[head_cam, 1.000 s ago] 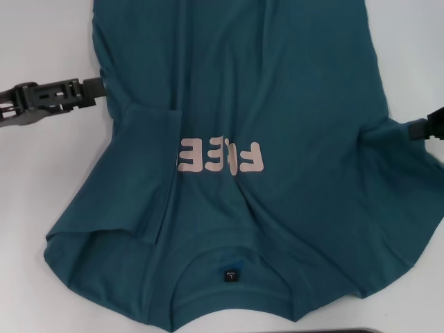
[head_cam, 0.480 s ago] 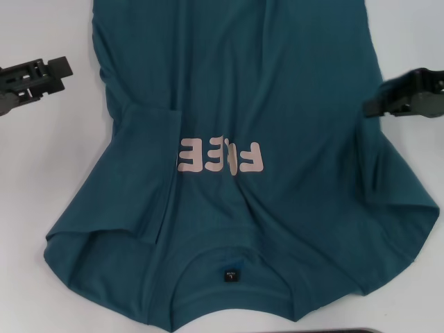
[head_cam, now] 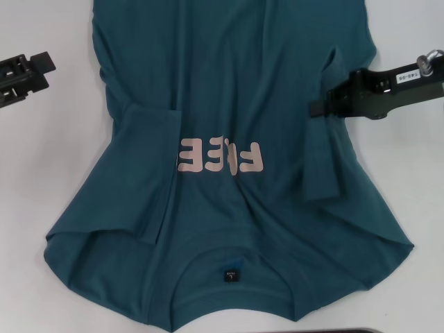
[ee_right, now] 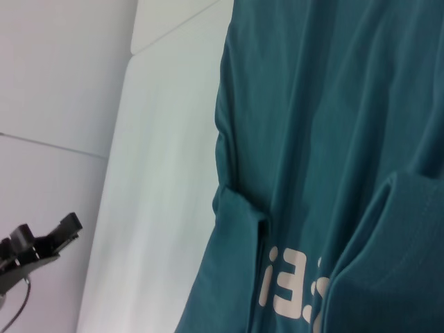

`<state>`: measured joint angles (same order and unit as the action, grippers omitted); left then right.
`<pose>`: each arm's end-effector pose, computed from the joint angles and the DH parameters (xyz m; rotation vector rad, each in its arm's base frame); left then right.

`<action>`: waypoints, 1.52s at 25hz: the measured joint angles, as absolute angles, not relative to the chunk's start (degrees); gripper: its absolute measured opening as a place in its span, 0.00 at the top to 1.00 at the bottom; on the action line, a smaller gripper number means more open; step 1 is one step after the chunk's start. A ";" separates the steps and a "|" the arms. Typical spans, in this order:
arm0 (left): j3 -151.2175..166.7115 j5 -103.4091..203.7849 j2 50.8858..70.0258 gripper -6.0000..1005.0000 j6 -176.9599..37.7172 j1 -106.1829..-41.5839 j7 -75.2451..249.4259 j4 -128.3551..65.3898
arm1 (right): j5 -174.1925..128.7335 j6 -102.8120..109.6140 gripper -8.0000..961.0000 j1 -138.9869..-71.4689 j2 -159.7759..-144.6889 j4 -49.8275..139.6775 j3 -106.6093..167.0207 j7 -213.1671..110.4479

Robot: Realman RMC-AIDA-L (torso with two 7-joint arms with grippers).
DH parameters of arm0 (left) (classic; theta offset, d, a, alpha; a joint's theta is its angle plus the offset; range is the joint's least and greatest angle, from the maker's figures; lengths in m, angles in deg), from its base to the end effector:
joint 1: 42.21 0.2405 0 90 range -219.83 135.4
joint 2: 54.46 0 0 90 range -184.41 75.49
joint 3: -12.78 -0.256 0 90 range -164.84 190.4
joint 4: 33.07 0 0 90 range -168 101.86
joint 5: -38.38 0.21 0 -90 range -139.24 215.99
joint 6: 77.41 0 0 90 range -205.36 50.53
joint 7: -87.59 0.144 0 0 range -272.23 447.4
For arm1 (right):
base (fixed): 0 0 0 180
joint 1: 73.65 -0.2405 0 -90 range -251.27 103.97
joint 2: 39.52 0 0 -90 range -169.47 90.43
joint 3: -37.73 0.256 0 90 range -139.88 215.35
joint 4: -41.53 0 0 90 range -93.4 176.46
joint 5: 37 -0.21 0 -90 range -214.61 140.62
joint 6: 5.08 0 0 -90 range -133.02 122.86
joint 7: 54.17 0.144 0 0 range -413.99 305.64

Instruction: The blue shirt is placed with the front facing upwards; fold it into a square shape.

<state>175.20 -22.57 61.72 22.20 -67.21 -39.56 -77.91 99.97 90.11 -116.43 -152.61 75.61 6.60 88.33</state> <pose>-0.3109 0.3029 0.0846 -2.1152 -1.7300 -1.0536 0.2487 0.3609 0.0251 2.3484 -2.0150 -0.3899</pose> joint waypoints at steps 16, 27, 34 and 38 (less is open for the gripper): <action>175.20 -22.79 61.62 0.35 21.55 -67.38 -39.84 -77.89 | 94.48 88.00 0.78 -113.86 -152.09 74.85 6.80 85.43; 176.05 -22.80 61.42 0.35 24.86 -66.97 -33.88 -77.89 | 66.03 95.53 0.34 -100.73 -151.20 77.15 11.01 46.28; 175.91 -22.29 60.46 0.35 35.00 -65.38 -21.75 -78.30 | 66.12 99.05 0.06 -91.12 -151.79 88.57 13.09 44.16; 173.86 -18.29 58.06 0.36 35.19 -63.17 -34.10 -77.39 | 66.06 103.22 0.05 -88.01 -151.47 91.12 15.90 54.41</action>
<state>173.86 -18.29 58.06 35.19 -63.17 -34.10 -77.39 66.06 103.22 -88.01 -151.47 91.12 15.90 54.41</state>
